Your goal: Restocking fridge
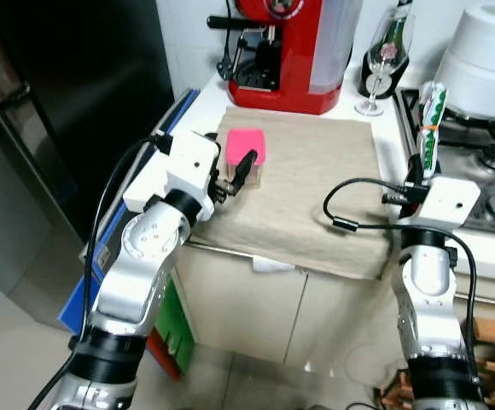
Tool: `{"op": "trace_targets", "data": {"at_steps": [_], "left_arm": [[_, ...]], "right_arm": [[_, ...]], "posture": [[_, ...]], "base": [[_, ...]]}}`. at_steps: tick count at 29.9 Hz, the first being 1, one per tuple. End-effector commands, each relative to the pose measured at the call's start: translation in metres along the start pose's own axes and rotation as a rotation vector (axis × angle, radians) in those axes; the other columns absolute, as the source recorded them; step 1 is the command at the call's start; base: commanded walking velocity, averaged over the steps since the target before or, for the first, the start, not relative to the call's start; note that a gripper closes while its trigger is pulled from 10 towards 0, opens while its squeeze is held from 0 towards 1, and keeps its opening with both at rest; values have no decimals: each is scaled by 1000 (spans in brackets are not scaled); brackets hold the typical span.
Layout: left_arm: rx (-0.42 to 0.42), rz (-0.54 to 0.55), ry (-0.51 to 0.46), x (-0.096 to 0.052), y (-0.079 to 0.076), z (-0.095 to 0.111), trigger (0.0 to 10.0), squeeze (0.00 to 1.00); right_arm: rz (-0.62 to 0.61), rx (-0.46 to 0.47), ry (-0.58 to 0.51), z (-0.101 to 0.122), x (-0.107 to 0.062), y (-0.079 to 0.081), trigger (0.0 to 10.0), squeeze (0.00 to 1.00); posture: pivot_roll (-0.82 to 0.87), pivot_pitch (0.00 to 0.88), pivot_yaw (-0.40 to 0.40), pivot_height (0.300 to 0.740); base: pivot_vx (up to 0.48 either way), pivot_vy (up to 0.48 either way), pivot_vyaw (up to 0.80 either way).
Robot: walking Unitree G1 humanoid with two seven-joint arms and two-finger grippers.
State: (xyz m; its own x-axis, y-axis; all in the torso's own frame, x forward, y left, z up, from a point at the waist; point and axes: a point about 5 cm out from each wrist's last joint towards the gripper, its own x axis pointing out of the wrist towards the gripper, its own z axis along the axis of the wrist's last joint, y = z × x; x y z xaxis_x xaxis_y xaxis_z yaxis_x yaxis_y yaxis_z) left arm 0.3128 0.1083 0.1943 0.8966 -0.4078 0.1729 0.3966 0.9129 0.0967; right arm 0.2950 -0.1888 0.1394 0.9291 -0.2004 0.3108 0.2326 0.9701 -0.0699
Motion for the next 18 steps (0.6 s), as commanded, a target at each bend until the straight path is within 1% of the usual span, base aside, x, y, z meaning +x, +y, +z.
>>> {"op": "trace_targets", "data": {"at_steps": [1,2,5,8,11,16,18], "left_arm": [[-30,55,11,-1,7,-5,10000,0],[-65,95,15,-1,6,-10,10000,0],[-83,103,11,-2,2,-12,10000,0],[-78,115,8,-1,-1,-13,10000,0],[-81,121,-2,1,0,-13,10000,0],[-81,120,-11,5,-1,-12,10000,0],[-88,116,-13,6,-1,-12,10000,0]], "right_arm": [[41,-13,-41,11,3,8,0,0],[78,-6,-14,9,4,10,0,0],[93,12,12,6,5,10,0,0],[100,7,12,8,7,8,0,0],[102,-1,11,10,7,6,0,0],[111,-7,20,11,10,4,0,0],[118,5,38,8,14,6,0,0]], "posture": [[-31,0,71,740],[-38,0,58,740],[-41,0,43,740],[-48,0,19,740],[-51,0,8,740],[-51,0,2,740],[-49,0,0,740]], "base": [[0,0,0],[0,0,0],[0,0,0],[0,0,0],[0,0,0],[0,0,0],[0,0,0]]}}
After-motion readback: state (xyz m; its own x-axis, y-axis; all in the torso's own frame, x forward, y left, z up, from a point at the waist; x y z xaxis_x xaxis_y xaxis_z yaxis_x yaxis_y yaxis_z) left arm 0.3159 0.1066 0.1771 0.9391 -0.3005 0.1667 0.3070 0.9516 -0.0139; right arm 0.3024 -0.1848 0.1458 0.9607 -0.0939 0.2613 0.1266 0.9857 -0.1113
